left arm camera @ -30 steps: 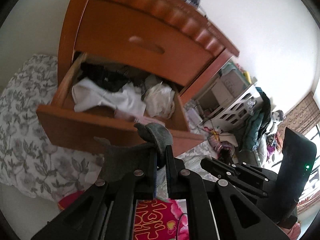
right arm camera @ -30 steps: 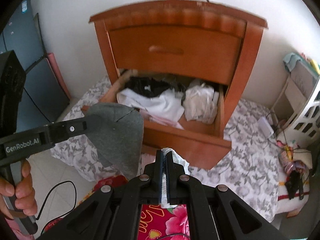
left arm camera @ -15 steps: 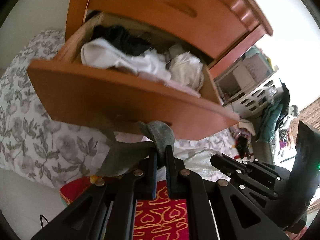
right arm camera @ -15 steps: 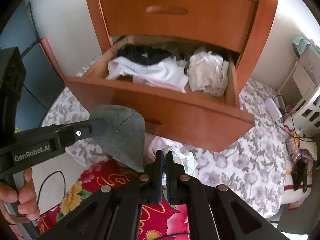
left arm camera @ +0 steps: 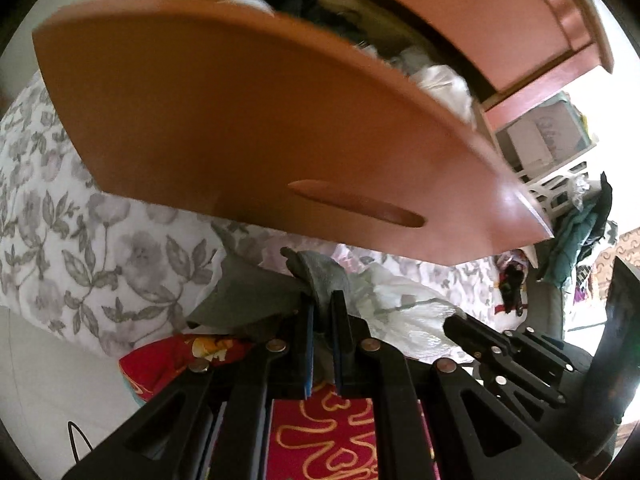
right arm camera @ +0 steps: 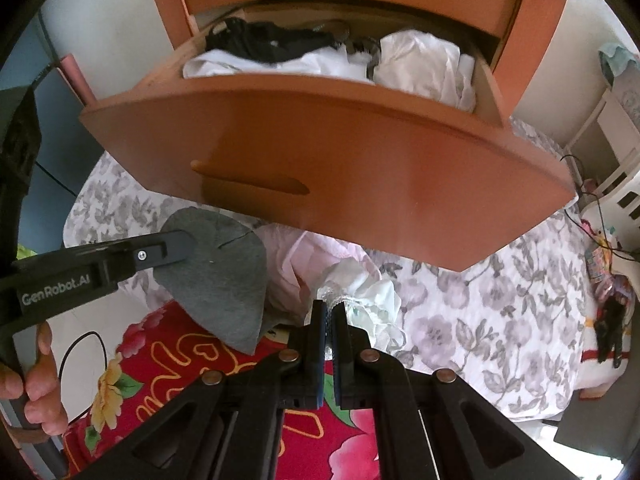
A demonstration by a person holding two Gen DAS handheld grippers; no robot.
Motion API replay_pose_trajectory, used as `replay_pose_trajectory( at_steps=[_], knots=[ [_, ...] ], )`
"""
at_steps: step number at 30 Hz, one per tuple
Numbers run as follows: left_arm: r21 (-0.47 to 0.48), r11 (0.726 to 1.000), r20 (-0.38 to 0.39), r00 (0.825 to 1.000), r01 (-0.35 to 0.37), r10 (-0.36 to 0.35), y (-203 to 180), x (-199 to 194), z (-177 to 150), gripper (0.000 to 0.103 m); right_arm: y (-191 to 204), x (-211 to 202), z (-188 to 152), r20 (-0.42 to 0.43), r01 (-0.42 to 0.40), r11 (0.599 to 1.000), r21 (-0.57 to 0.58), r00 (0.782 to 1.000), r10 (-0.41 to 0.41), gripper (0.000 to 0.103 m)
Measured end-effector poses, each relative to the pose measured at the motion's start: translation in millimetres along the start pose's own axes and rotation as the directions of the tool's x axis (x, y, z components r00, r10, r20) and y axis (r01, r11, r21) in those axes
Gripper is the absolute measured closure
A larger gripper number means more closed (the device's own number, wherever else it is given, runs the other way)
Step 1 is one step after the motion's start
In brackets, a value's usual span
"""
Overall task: Organize soft objects
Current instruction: 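Lower both held cloths toward the red floral blanket, then open both tools to release the grey and lace cloths onto the blanket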
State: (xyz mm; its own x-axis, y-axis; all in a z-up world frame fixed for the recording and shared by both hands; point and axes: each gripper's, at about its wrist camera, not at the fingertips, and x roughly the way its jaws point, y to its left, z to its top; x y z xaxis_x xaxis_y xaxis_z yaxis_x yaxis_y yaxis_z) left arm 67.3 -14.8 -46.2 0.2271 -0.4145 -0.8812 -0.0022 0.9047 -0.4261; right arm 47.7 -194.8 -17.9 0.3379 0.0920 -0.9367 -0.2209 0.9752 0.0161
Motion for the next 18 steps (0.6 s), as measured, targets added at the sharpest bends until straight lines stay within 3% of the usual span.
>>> replay_pose_trajectory(
  at_steps=[4,6,8,9,10,14,18],
  knots=[
    [-0.031,0.999,-0.024,1.0,-0.013,0.012,8.8,7.7,1.5,0.091,-1.5,9.2,1.7,-0.019,-0.002,1.0,0.004,1.0,0.002,0.1],
    [-0.038,0.999,-0.026,1.0,-0.016,0.015,10.7,9.7,1.8,0.076,-2.4,13.6,1.7,-0.031,-0.009,1.0,0.001,0.999,0.009,0.097],
    [-0.05,0.999,-0.026,1.0,-0.019,0.018,14.7,12.0,2.1,0.065,-0.8,16.9,1.7,-0.036,-0.014,1.0,0.0,0.999,0.014,0.083],
    [-0.054,0.998,-0.028,0.999,-0.02,0.018,16.6,13.0,2.2,0.063,-1.1,18.3,1.4,-0.038,-0.01,1.0,-0.001,0.999,0.01,0.068],
    [-0.062,0.998,-0.031,0.999,-0.019,0.018,19.1,14.5,2.5,0.062,-1.3,19.6,1.3,-0.038,-0.006,1.0,-0.002,0.999,0.006,0.06],
    [-0.085,0.995,-0.042,0.998,-0.052,0.048,27.5,19.5,3.3,0.037,-4.4,29.8,0.1,-0.06,-0.005,1.0,0.009,0.998,0.005,0.053],
    [-0.113,0.991,-0.067,0.996,-0.07,0.063,36.6,24.5,3.8,0.033,-8.7,39.1,0.0,-0.077,0.003,1.0,0.024,0.997,-0.001,0.036]
  ],
)
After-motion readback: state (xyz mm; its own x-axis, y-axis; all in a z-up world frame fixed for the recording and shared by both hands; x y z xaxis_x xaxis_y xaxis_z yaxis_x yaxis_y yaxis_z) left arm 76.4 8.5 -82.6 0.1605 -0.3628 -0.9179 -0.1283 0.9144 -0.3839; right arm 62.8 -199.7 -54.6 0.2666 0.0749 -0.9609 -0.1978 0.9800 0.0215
